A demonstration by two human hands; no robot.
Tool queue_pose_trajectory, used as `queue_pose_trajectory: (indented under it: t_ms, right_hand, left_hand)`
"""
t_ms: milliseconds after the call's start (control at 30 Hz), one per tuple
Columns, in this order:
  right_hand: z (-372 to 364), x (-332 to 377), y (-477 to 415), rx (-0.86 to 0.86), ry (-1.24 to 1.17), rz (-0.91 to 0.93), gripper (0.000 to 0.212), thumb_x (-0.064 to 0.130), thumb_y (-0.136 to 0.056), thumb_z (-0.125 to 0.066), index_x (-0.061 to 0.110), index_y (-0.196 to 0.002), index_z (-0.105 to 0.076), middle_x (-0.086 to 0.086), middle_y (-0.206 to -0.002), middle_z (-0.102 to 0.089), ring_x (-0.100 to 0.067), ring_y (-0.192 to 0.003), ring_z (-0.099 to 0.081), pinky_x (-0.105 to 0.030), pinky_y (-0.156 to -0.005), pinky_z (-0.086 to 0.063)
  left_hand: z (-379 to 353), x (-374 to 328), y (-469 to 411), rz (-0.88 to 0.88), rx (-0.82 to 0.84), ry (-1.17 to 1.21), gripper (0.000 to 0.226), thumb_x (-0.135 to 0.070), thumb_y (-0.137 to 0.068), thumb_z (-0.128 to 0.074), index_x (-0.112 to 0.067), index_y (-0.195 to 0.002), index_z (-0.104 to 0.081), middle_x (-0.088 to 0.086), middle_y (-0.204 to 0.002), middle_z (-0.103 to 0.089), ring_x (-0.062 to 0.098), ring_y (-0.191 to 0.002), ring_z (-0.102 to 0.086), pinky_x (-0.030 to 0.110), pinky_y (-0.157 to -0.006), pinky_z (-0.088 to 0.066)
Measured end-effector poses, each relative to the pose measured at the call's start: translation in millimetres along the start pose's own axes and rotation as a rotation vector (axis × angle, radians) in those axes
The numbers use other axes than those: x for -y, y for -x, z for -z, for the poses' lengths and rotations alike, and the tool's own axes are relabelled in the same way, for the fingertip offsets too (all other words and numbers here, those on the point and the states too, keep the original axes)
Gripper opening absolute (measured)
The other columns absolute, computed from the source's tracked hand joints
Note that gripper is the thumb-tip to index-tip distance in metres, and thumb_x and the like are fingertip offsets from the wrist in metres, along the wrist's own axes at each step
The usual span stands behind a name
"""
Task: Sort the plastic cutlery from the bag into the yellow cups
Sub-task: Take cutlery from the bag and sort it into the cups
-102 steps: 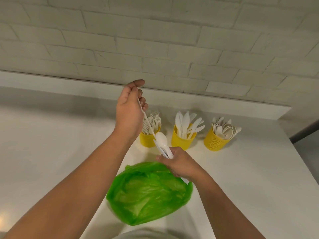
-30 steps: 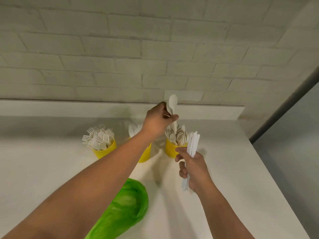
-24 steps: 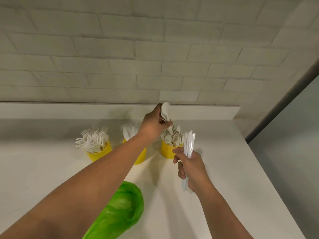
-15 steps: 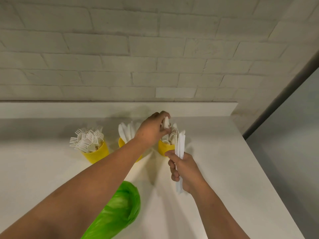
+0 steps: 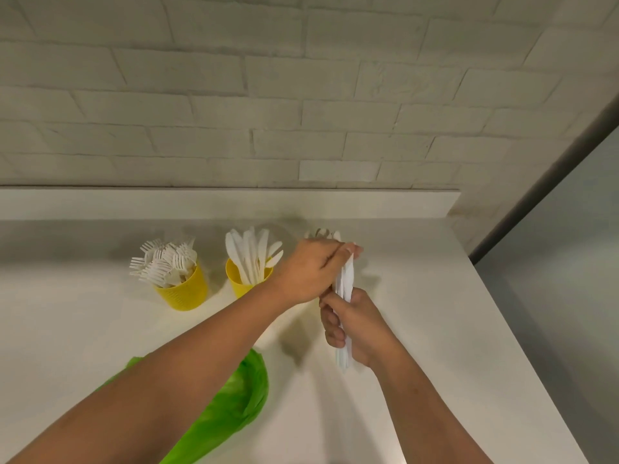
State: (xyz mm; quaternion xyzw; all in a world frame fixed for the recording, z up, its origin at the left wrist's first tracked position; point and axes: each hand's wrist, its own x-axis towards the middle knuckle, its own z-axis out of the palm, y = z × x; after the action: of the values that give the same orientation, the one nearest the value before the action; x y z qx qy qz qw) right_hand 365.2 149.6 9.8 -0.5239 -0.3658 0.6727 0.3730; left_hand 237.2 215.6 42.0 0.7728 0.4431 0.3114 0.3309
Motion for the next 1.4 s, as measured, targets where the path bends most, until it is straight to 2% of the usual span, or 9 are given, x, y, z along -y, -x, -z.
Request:
queue_pose_trajectory:
  t_ms: [233,400,533,633,767,1067,1167,1267,1400]
  right_hand:
    - [-6.2,10.9,-2.9,-0.006,0.022,0.044,0.023,0.020,-0.097,-0.066,0.008,-0.083,-0.052,-0.002,-0.054,-0.029,-0.016,-0.042,-0.023,-0.024,-0.042,-0.022]
    - [-16.8,13.6,-4.7,0.066,0.121,0.038,0.024,0.021,-0.097,-0.066,0.006,-0.083,-0.053,-0.002,-0.053,-0.031,-0.017,-0.042,-0.024,-0.025,-0.044,-0.021]
    - [-32.3,16.9,-7.0,0.064,0.077,0.061,0.031,0.023,-0.098,-0.066,0.009,-0.075,-0.051,-0.003,-0.053,-0.028,-0.016,-0.042,-0.023,-0.030,-0.047,-0.016]
    - [-48.6,26.4,-10.7,0.024,-0.124,0.173,0.045,0.034,-0.101,-0.062,0.015,-0.065,-0.043,-0.004,-0.052,-0.026,-0.016,-0.039,-0.026,-0.025,-0.042,-0.023]
    - [-75.9,38.1,-19.1,-0.001,-0.376,0.343,0.053,0.035,-0.105,-0.053,0.020,-0.056,-0.043,-0.002,-0.050,-0.031,-0.015,-0.040,-0.035,-0.027,-0.042,-0.034]
    - [-111.3,16.7,-26.6,0.008,-0.017,0.500,0.048,0.045,-0.098,-0.058,0.019,-0.060,-0.044,-0.003,-0.048,-0.037,-0.021,-0.044,-0.037,-0.033,-0.046,-0.035]
    - [-117.5,15.8,-31.4,0.010,-0.067,0.408,0.048,0.037,-0.102,-0.060,0.019,-0.060,-0.044,-0.002,-0.048,-0.032,-0.017,-0.040,-0.029,-0.028,-0.042,-0.027]
    - [-118.6,13.6,-30.3,0.054,-0.071,0.298,0.043,0.026,-0.102,-0.062,0.022,-0.061,-0.051,0.000,-0.048,-0.031,-0.013,-0.039,-0.027,-0.024,-0.042,-0.021]
    - [-115.7,7.2,-25.4,0.247,0.107,0.153,0.033,0.018,-0.100,-0.064,0.015,-0.072,-0.047,-0.003,-0.051,-0.029,-0.013,-0.040,-0.026,-0.023,-0.042,-0.021]
  left_hand:
    - [7.6,4.9,27.0,0.171,-0.219,0.459,0.036,-0.028,-0.109,-0.044,-0.029,-0.141,-0.060,-0.013,-0.126,-0.072,0.005,-0.119,-0.066,0.036,-0.103,-0.051]
    - [16.3,5.2,45.8,0.062,-0.307,0.211,0.031,-0.020,-0.106,-0.054,-0.025,-0.132,-0.070,-0.016,-0.129,-0.071,-0.003,-0.120,-0.063,0.032,-0.105,-0.052]
    - [28.5,6.0,61.2,0.123,-0.339,0.334,0.034,-0.024,-0.107,-0.052,-0.032,-0.138,-0.062,-0.013,-0.129,-0.071,0.001,-0.120,-0.064,0.020,-0.097,-0.052]
    - [25.5,6.2,77.3,0.461,-0.440,0.769,0.032,-0.038,-0.108,-0.045,-0.035,-0.138,-0.055,0.001,-0.133,-0.068,0.015,-0.113,-0.069,0.032,-0.091,-0.057]
    - [22.7,2.7,103.4,0.810,-0.243,1.003,0.041,-0.036,-0.107,-0.046,-0.005,-0.126,-0.064,0.020,-0.110,-0.076,0.030,-0.090,-0.074,0.033,-0.075,-0.061]
    - [46.6,5.1,122.5,0.846,-0.329,1.101,0.026,-0.004,-0.104,-0.046,0.010,-0.104,-0.068,0.022,-0.085,-0.075,0.032,-0.079,-0.076,0.033,-0.070,-0.065]
    - [53.0,10.6,128.1,0.832,-0.319,0.972,0.026,-0.013,-0.102,-0.052,0.002,-0.107,-0.072,0.016,-0.095,-0.077,0.026,-0.090,-0.076,0.037,-0.088,-0.061]
    - [66.8,16.6,128.4,0.661,-0.416,0.823,0.038,-0.035,-0.092,-0.065,-0.017,-0.125,-0.070,0.001,-0.118,-0.076,0.014,-0.108,-0.073,0.038,-0.101,-0.054]
    - [94.3,12.4,111.2,0.416,-0.376,0.663,0.040,-0.029,-0.093,-0.072,-0.017,-0.130,-0.067,0.000,-0.121,-0.076,0.016,-0.115,-0.071,0.035,-0.101,-0.053]
